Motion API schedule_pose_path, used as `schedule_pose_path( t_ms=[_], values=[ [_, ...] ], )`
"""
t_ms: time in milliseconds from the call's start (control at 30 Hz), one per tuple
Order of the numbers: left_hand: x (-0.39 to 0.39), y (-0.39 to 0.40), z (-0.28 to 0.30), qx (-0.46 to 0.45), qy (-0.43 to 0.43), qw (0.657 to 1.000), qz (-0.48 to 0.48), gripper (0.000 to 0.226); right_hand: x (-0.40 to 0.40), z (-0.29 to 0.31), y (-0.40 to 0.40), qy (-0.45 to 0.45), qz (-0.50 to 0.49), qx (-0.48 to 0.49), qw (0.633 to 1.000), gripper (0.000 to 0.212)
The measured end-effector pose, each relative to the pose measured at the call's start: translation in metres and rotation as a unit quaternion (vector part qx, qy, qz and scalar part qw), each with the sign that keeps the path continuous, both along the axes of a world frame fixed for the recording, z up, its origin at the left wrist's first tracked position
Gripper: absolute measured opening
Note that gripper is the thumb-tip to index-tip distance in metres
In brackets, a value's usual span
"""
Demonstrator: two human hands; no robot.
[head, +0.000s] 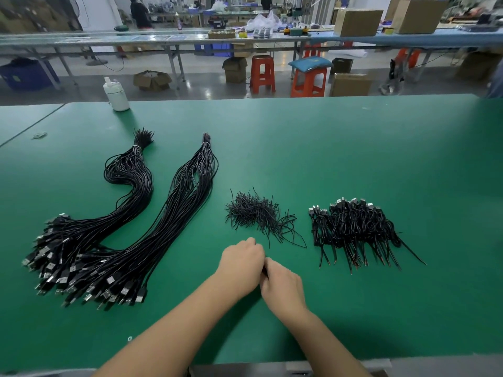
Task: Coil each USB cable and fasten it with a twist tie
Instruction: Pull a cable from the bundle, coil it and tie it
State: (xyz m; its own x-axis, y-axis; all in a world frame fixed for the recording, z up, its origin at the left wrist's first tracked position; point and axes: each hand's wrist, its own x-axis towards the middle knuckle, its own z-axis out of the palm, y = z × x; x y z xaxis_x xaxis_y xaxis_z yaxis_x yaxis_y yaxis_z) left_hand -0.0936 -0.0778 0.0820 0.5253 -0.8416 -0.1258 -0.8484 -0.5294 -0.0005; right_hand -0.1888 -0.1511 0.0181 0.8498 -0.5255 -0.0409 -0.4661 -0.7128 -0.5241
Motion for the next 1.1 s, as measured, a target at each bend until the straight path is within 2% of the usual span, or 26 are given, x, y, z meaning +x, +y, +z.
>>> schedule_pose_path(
  t_ms=[67,100,133,200,267,333,367,567,667,700,767,800,867,933,967,1000,1033,1100],
  values=[
    [0.004,0.005,-0.002,-0.01,-0.034,0.999,-0.031,0.016,0.001,0.007,-0.005,0.027,0.013,0.074,0.997,0.004],
    [0.007,0.007,-0.002,-0.018,-0.049,0.998,-0.047,0.017,0.002,0.012,-0.01,0.023,0.015,0.156,0.987,0.01],
    [0.009,0.01,-0.001,-0.034,-0.063,0.995,-0.065,0.018,0.002,0.018,-0.015,0.002,0.007,0.271,0.963,0.015],
    [0.012,0.015,0.004,-0.089,-0.08,0.988,-0.095,0.014,0.001,0.029,-0.027,-0.057,-0.035,0.476,0.877,0.017],
    [0.013,0.018,0.007,-0.177,-0.08,0.974,-0.118,0.008,-0.001,0.037,-0.035,-0.101,-0.077,0.588,0.799,0.019],
    [0.013,0.02,0.006,-0.249,-0.075,0.955,-0.14,0.006,-0.001,0.043,-0.038,-0.105,-0.103,0.63,0.762,0.019],
    [0.012,0.021,0.006,-0.257,-0.076,0.952,-0.149,0.005,0.001,0.045,-0.038,-0.099,-0.112,0.642,0.752,0.016],
    [0.013,0.027,0.004,-0.26,-0.129,0.939,-0.186,0.012,0.005,0.055,-0.037,-0.055,-0.134,0.666,0.732,0.014],
    [0.012,0.03,0.007,-0.285,-0.083,0.944,-0.143,0.009,0.004,0.059,-0.037,-0.09,-0.139,0.683,0.712,0.016],
    [0.012,0.031,0.008,-0.303,-0.033,0.948,-0.095,0.008,0.004,0.059,-0.037,-0.116,-0.131,0.674,0.718,0.016],
    [0.014,0.031,0.014,-0.335,0.117,0.934,0.032,0.009,0.004,0.06,-0.035,-0.168,-0.081,0.611,0.769,0.025],
    [0.016,0.03,0.015,-0.347,0.197,0.913,0.083,0.012,0.003,0.061,-0.034,-0.184,-0.041,0.559,0.807,0.031],
    [0.019,0.027,0.018,-0.362,0.299,0.872,0.137,0.017,0.004,0.066,-0.03,-0.199,0.022,0.443,0.874,0.033],
    [0.017,0.026,0.021,-0.376,0.365,0.836,0.164,0.016,0.007,0.069,-0.029,-0.218,0.032,0.383,0.897,0.025],
    [0.016,0.026,0.022,-0.38,0.377,0.829,0.165,0.015,0.008,0.072,-0.028,-0.223,0.021,0.367,0.903,0.018],
    [0.014,0.027,0.024,-0.381,0.362,0.836,0.157,0.016,0.009,0.073,-0.028,-0.219,0.009,0.354,0.909,0.012],
    [0.013,0.029,0.025,-0.381,0.328,0.854,0.136,0.016,0.01,0.073,-0.028,-0.21,-0.005,0.35,0.913,0.009],
    [0.012,0.033,0.029,-0.368,0.233,0.898,0.067,0.014,0.011,0.073,-0.026,-0.198,-0.034,0.368,0.908,0.015]
  ],
)
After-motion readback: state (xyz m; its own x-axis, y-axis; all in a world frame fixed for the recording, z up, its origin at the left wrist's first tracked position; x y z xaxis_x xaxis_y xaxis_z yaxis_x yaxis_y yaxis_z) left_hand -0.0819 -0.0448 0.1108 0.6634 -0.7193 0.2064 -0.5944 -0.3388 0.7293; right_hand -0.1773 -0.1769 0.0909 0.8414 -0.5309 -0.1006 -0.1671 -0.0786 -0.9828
